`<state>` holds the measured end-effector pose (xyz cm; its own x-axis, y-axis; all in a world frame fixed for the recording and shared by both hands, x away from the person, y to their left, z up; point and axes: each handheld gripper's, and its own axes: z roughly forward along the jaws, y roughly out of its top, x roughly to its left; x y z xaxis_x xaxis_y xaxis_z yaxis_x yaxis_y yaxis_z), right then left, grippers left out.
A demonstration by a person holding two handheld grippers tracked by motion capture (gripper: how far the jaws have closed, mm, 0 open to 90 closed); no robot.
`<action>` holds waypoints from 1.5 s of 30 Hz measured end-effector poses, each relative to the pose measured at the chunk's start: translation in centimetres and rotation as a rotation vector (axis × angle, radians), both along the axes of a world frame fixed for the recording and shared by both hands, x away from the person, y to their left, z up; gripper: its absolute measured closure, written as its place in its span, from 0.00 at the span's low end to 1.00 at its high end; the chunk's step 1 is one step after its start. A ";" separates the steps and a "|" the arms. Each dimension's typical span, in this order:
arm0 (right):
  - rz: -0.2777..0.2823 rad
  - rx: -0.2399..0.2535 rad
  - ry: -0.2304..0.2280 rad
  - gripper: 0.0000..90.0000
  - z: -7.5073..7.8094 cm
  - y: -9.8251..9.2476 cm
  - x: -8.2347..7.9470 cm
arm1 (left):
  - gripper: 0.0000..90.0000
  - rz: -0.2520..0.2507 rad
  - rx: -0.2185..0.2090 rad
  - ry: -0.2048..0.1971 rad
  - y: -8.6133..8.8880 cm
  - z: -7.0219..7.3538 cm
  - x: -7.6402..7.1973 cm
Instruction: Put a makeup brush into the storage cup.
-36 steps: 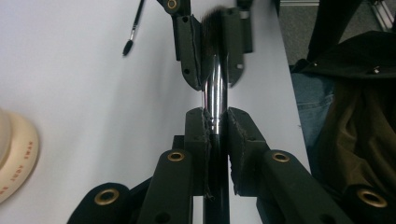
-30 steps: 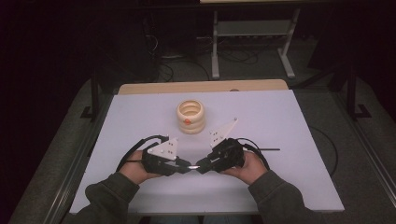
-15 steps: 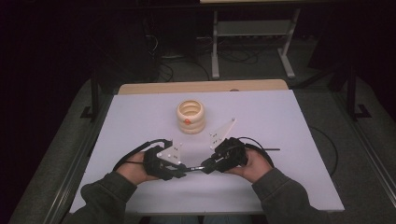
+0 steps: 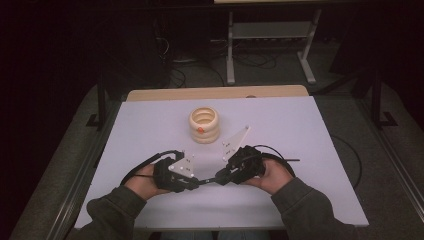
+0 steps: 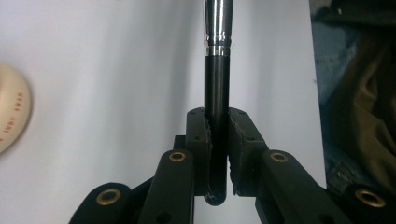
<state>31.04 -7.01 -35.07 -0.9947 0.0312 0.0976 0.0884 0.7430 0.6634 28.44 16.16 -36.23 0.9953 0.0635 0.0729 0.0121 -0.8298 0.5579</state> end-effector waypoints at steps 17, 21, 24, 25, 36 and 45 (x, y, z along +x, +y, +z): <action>-0.249 0.268 0.134 0.43 -1.6 -3.8 0.0 | 0.89 0.121 -0.194 0.029 2.5 -0.3 0.4; -0.259 0.322 0.122 0.47 -1.9 -3.7 0.0 | 0.89 0.136 -0.226 0.041 2.6 -0.2 0.5; -0.268 0.367 0.108 0.51 -1.8 -3.5 0.1 | 0.89 0.132 -0.252 0.036 2.7 0.1 0.6; -0.269 0.388 0.108 0.53 -1.7 -3.4 0.1 | 0.89 0.133 -0.258 0.034 2.7 0.2 0.6; -0.223 0.484 0.170 0.68 -1.7 -2.2 0.6 | 0.89 0.137 -0.307 0.024 2.0 0.1 0.8; -0.218 0.508 0.209 0.83 -1.7 -2.6 1.1 | 0.88 0.138 -0.315 0.015 1.5 -0.2 0.7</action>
